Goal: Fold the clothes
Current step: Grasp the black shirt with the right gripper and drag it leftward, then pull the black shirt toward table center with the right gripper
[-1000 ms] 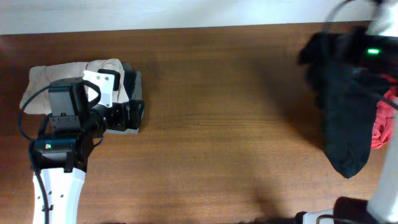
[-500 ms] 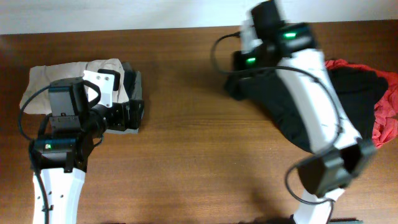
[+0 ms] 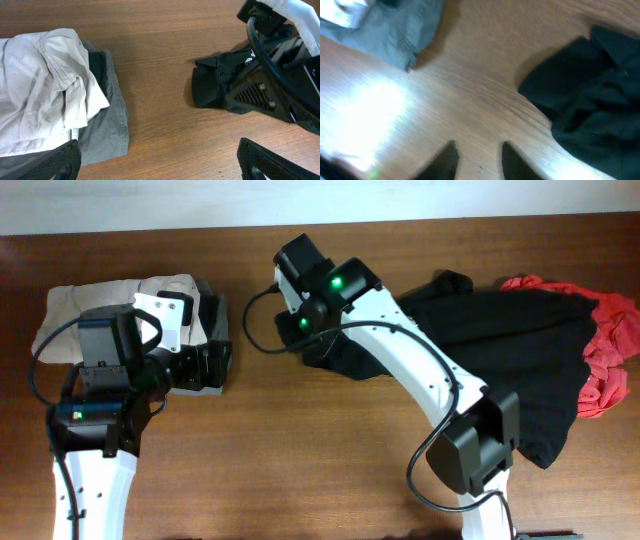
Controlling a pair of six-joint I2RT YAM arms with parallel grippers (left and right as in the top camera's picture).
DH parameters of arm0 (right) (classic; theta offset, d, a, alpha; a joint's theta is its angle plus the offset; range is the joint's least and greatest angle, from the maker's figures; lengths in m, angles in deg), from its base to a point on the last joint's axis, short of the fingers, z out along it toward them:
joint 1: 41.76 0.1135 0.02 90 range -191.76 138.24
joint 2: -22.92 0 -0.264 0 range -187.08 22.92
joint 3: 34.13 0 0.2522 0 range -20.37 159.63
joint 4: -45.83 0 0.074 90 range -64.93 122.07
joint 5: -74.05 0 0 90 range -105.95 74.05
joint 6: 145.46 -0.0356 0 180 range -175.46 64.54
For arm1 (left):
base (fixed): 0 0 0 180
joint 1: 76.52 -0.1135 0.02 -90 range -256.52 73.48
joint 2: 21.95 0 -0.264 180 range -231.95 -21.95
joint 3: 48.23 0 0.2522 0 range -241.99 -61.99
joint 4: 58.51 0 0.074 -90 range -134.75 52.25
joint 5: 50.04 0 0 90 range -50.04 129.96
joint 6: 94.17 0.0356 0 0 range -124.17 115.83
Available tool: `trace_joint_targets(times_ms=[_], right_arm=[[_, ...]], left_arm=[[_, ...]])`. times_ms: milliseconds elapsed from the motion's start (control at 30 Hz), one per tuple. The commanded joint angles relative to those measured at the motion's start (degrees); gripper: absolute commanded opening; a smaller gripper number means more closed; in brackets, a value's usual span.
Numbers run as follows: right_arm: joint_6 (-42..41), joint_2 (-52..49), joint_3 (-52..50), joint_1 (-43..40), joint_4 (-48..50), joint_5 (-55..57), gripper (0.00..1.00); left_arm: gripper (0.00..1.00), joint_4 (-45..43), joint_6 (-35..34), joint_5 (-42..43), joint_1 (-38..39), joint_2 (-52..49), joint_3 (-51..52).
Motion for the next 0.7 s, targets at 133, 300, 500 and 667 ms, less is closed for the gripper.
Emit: trace_joint_targets(times_ms=[133,300,500,667], right_arm=[[-2.4,2.0,0.0,-8.5,-5.2,13.5,0.78],[-2.3,1.4,0.0,-20.7,-6.0,12.6,0.96],[9.7,-4.6,-1.5,-32.8,-2.5,1.5,0.97],[16.2,-9.8,-2.2,-35.7,-1.4,-6.6,0.88]], left_arm=[[0.99,-0.1,-0.3,-0.2,0.1,-0.1,-0.8],[0.99,-0.1,-0.4,-0.2,0.1,-0.1,-0.8],[0.99,-0.3,-0.4,-0.2,0.1,-0.1,-0.8],[0.99,-0.3,-0.4,-0.2,0.1,-0.1,-0.8]])
